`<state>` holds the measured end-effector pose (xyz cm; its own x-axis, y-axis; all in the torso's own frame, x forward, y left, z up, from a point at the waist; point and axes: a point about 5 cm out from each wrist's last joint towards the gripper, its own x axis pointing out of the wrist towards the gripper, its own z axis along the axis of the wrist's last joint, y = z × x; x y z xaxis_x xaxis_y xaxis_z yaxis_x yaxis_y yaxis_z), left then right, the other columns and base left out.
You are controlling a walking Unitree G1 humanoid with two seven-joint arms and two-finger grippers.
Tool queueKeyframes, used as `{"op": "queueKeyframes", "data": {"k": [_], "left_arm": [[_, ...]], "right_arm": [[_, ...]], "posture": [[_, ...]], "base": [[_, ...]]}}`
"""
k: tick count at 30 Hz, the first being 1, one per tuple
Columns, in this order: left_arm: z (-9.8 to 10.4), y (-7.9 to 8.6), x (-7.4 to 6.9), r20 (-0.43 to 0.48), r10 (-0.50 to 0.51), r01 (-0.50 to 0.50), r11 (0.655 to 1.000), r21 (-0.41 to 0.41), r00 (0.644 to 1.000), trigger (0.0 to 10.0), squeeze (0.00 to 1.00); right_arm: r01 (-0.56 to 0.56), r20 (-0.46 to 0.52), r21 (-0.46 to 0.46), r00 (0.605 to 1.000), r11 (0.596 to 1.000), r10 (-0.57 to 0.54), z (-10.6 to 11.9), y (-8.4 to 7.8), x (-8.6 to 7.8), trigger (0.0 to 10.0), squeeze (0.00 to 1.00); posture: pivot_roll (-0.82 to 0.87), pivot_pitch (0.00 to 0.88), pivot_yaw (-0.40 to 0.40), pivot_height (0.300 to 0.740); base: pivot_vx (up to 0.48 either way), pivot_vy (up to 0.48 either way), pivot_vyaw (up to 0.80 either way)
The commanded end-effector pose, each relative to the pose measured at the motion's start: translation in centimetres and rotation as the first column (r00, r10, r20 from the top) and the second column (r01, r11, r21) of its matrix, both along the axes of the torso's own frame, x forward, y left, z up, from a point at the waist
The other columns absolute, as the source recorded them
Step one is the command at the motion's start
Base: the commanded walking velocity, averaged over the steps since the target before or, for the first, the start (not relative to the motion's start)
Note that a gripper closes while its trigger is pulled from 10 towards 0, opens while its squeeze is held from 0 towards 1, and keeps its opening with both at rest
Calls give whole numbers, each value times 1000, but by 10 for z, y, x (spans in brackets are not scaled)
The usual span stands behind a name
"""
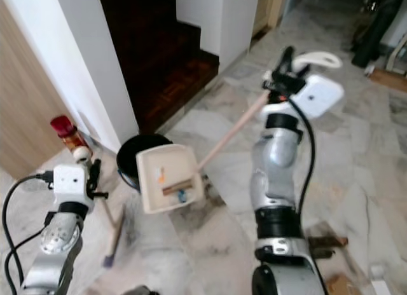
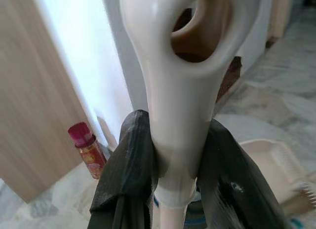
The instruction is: Sweep floor
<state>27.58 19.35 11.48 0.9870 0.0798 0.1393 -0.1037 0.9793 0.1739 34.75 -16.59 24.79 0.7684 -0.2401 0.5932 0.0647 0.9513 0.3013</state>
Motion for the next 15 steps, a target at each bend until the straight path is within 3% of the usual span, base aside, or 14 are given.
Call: {"op": "queueKeyframes", "data": {"k": [1,15], "left_arm": [[5,8,-1,25,25,-25,999,36,999,10000,0],[6,9,-1,30,37,-38,999,36,999,10000,0]], "right_arm": [[-45,88,33,995,998,42,19,11,-4,10000,0],[-59,89,40,994,997,55,20,12,-4,10000,0]], "posture": [[126,108,-23,740],[126,109,-27,740]], "base": [[409,0,0],[410,0,0]]}}
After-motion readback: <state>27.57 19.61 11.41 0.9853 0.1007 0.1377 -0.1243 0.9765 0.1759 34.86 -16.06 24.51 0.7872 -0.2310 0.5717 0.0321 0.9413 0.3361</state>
